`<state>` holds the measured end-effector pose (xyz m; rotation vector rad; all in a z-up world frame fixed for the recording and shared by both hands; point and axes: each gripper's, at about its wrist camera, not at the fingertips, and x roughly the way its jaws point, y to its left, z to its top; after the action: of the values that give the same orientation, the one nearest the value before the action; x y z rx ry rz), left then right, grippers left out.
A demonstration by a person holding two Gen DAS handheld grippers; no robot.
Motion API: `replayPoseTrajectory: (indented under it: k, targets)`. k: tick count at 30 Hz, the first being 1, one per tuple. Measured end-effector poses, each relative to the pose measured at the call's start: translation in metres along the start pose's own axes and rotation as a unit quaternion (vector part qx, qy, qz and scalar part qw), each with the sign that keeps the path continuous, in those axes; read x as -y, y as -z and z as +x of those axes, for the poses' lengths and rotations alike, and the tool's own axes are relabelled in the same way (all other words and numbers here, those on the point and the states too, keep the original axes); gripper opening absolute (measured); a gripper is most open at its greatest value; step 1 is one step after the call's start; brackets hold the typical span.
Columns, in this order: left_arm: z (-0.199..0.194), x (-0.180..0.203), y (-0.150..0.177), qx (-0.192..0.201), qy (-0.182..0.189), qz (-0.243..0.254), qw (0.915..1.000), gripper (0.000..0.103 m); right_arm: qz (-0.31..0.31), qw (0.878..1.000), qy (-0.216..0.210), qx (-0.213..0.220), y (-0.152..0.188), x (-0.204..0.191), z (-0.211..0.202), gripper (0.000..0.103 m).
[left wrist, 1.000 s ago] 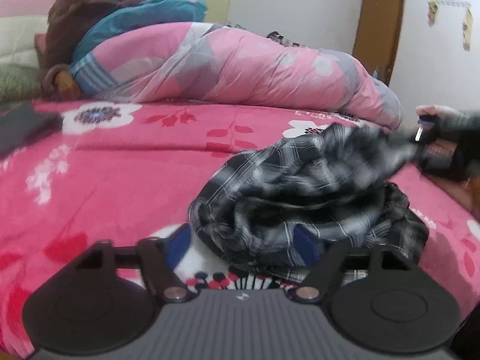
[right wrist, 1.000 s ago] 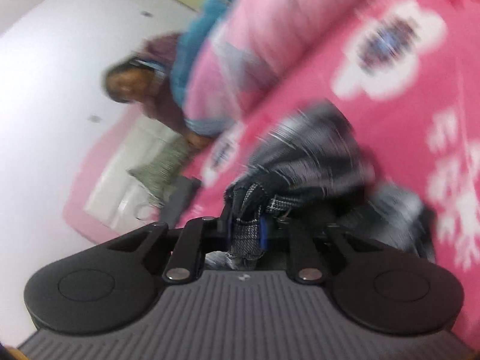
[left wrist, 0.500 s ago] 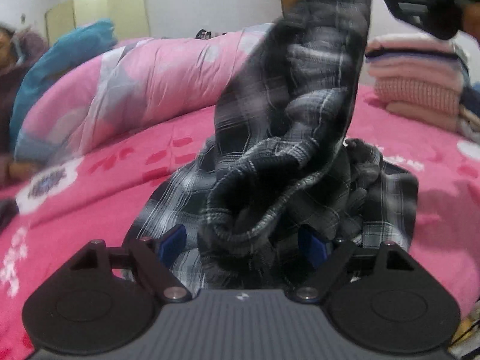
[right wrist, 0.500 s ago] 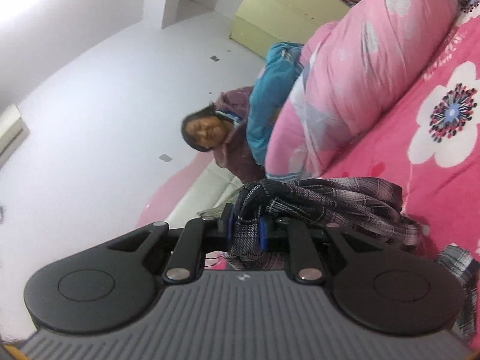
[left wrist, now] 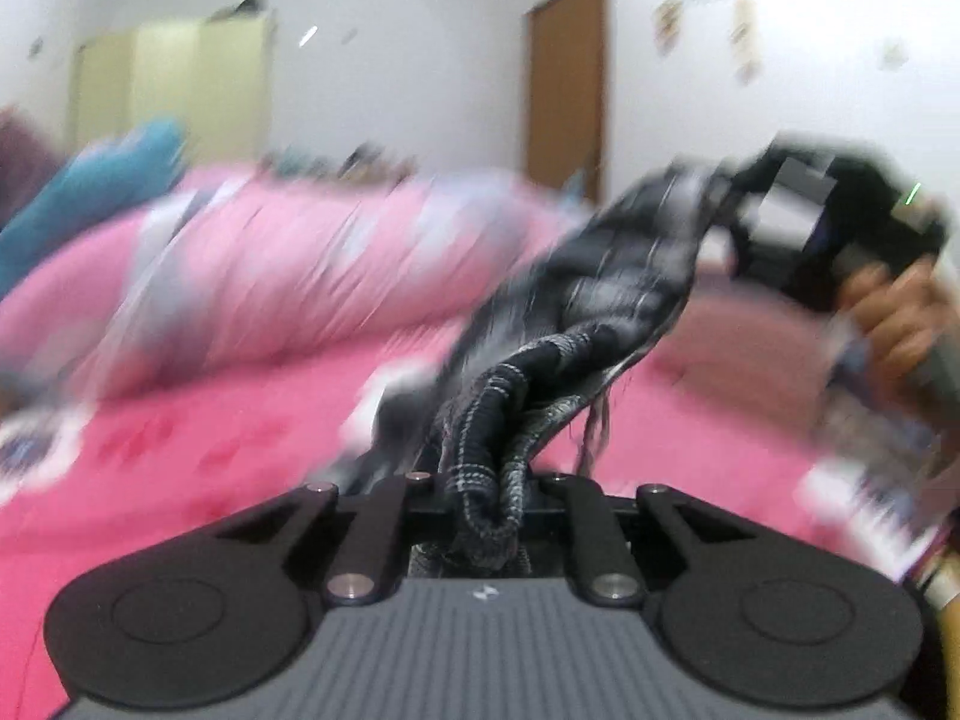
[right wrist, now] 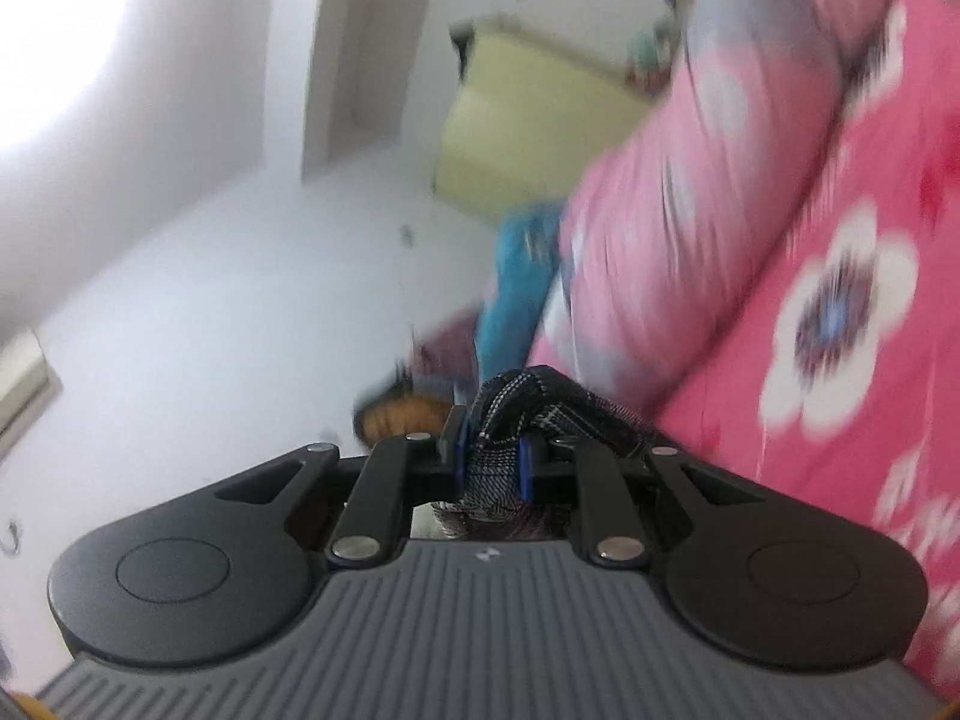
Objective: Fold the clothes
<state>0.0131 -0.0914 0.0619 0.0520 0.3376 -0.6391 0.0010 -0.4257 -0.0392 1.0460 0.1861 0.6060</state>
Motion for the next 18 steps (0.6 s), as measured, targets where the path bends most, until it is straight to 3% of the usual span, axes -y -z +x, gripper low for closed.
replayPoseTrajectory:
  k: [2,4,9,13,15,18]
  targets:
    - [0.000,0.022,-0.040,0.042,0.053,-0.011,0.9977,0.014,-0.024,0.999,-0.001,0.043,-0.036,-0.022,-0.026,0.014]
    - [-0.006,0.044,-0.073,0.090,0.109,-0.013,0.9899,0.014,-0.073,0.994,-0.003,0.086,-0.071,-0.066,-0.057,0.014]
    - [-0.037,0.083,-0.114,0.183,0.222,-0.005,0.9578,0.014,-0.245,0.956,0.006,0.162,-0.109,-0.202,-0.114,0.013]
    - [-0.050,0.088,-0.106,0.209,0.244,-0.009,0.9468,0.014,-0.339,0.925,0.031,0.167,-0.103,-0.268,-0.111,0.013]
    - [-0.049,0.081,-0.093,0.203,0.232,-0.022,0.9512,0.014,-0.356,0.920,0.044,0.158,-0.097,-0.272,-0.093,0.013]
    - [-0.040,0.060,-0.069,0.175,0.193,-0.051,0.9643,0.014,-0.341,0.929,0.058,0.130,-0.095,-0.248,-0.054,0.013]
